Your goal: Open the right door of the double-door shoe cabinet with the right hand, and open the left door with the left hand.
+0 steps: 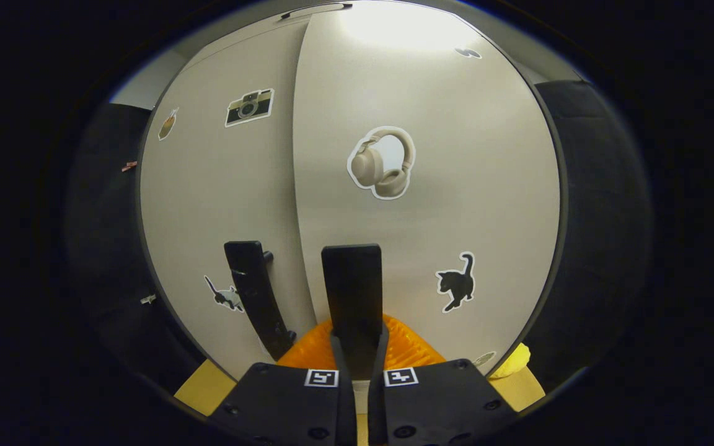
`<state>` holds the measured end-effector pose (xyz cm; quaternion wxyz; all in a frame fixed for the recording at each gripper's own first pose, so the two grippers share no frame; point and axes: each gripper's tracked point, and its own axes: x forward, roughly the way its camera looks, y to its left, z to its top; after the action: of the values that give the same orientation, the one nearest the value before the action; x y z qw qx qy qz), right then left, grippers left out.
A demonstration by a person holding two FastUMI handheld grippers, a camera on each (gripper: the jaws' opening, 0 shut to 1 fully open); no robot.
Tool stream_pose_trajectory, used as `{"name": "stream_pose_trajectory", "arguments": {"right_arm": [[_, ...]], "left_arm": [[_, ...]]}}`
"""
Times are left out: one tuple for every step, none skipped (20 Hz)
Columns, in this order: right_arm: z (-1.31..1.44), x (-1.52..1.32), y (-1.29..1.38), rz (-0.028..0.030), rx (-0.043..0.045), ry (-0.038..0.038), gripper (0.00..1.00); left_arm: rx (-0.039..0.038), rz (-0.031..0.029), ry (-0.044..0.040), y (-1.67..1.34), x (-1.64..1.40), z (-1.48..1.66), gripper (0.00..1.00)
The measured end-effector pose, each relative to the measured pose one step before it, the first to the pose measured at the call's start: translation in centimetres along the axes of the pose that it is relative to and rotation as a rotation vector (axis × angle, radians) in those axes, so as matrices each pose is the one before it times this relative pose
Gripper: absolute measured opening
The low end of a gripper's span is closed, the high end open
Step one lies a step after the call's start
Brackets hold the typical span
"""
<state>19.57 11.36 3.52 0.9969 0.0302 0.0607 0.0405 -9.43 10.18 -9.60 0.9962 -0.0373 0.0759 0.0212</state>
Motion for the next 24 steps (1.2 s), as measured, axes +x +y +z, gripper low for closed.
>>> {"name": "stream_pose_trajectory", "arguments": {"right_arm": [[0.038, -0.350, -0.025, 0.01607, 0.01040, 0.00139, 0.12], [0.044, -0.342, -0.093, 0.01701, 0.00516, 0.00052, 0.12], [0.027, -0.266, -0.087, 0.01829, -0.00236, 0.00363, 0.12], [0.054, -0.427, -0.135, 0.01894, -0.00436, 0.00198, 0.11], [-0.013, -0.430, -0.166, 0.01858, 0.00075, 0.00171, 0.12], [0.037, -0.390, -0.138, 0.01723, 0.00440, -0.00228, 0.12], [-0.061, -0.463, -0.243, 0.01393, 0.00218, 0.00085, 0.12], [0.072, -0.398, -0.243, 0.01341, -0.00236, -0.00490, 0.11], [0.040, -0.461, -0.233, 0.01468, -0.00348, -0.00167, 0.12], [0.054, -0.358, -0.139, 0.01563, -0.00105, -0.00230, 0.12], [0.007, -0.375, -0.298, 0.01439, -0.00089, 0.00375, 0.12], [0.125, -0.363, -0.240, 0.01273, -0.00355, 0.00179, 0.11], [0.076, -0.489, -0.247, 0.00734, -0.00408, -0.00278, 0.11], [0.079, -0.378, -0.294, 0.00293, -0.00668, -0.00436, 0.11], [-0.011, -0.507, -0.252, 0.00195, -0.00688, -0.00402, 0.11], [0.001, -0.442, -0.369, 0.00233, -0.00325, -0.00268, 0.11], [-0.006, -0.448, -0.428, 0.00201, -0.00002, -0.00225, 0.11], [0.089, -0.273, -0.394, -0.00024, 0.00558, -0.00184, 0.11], [0.130, -0.350, -0.478, -0.00379, 0.00249, -0.00404, 0.11], [0.023, -0.333, -0.466, -0.00737, 0.00182, -0.00297, 0.11], [0.087, -0.288, -0.429, -0.00699, -0.00068, -0.00385, 0.11], [0.026, -0.183, -0.282, -0.00484, 0.00341, -0.00046, 0.11], [-0.007, -0.227, -0.322, -0.00284, -0.00298, -0.00008, 0.11], [0.047, -0.333, -0.396, -0.00703, -0.00685, -0.00129, 0.11]], "left_arm": [[-0.00624, 0.00207, -0.00490, -0.465, -0.254, 0.223, 0.95], [-0.00226, 0.00324, -0.00216, -0.684, -0.307, 0.207, 0.95], [0.00229, 0.00406, -0.00444, -0.705, -0.294, 0.164, 0.95], [0.00554, 0.00563, -0.00318, -0.739, -0.154, 0.066, 0.95], [0.00540, 0.00663, 0.00102, -0.820, -0.262, 0.110, 0.95], [0.00416, 0.00288, 0.00392, -0.985, -0.365, -0.112, 0.95], [0.00164, -0.00145, -0.00139, -1.121, -0.441, 0.076, 0.95], [0.00118, -0.00287, -0.00395, -1.199, -0.409, 0.007, 0.95], [0.00191, -0.00265, -0.00409, -1.204, -0.426, 0.002, 0.95], [0.00404, 0.00309, -0.00297, -1.095, -0.495, -0.197, 0.95], [0.00140, 0.01242, 0.00631, -0.834, -0.633, -0.339, 0.95], [-0.00767, 0.01138, 0.00508, -0.895, -0.729, -0.520, 0.95], [-0.01543, 0.00475, -0.00261, -1.001, -0.750, -0.192, 0.95], [-0.01617, 0.00258, 0.00091, -0.931, -0.746, -0.275, 0.95], [-0.01327, 0.00696, 0.00380, -0.662, -0.606, -0.345, 0.95], [-0.00921, 0.00945, 0.00318, -0.374, -0.643, -0.307, 0.95], [-0.00578, 0.00892, 0.00069, -0.335, -0.607, -0.197, 0.95], [-0.00276, 0.00787, -0.00063, -0.283, -0.445, -0.143, 0.95], [0.00052, 0.00687, 0.00042, -0.174, -0.449, -0.114, 0.95], [0.00300, 0.00811, 0.00177, -0.135, -0.291, -0.111, 0.95], [0.00504, 0.00490, 0.00034, -0.078, -0.232, -0.003, 0.95], [0.00725, 0.00466, -0.00227, -0.124, -0.250, 0.019, 0.95], [0.00766, 0.00510, -0.00285, -0.058, -0.249, 0.077, 0.95], [0.00694, 0.00475, -0.00080, -0.018, -0.165, 0.029, 0.95]]}}
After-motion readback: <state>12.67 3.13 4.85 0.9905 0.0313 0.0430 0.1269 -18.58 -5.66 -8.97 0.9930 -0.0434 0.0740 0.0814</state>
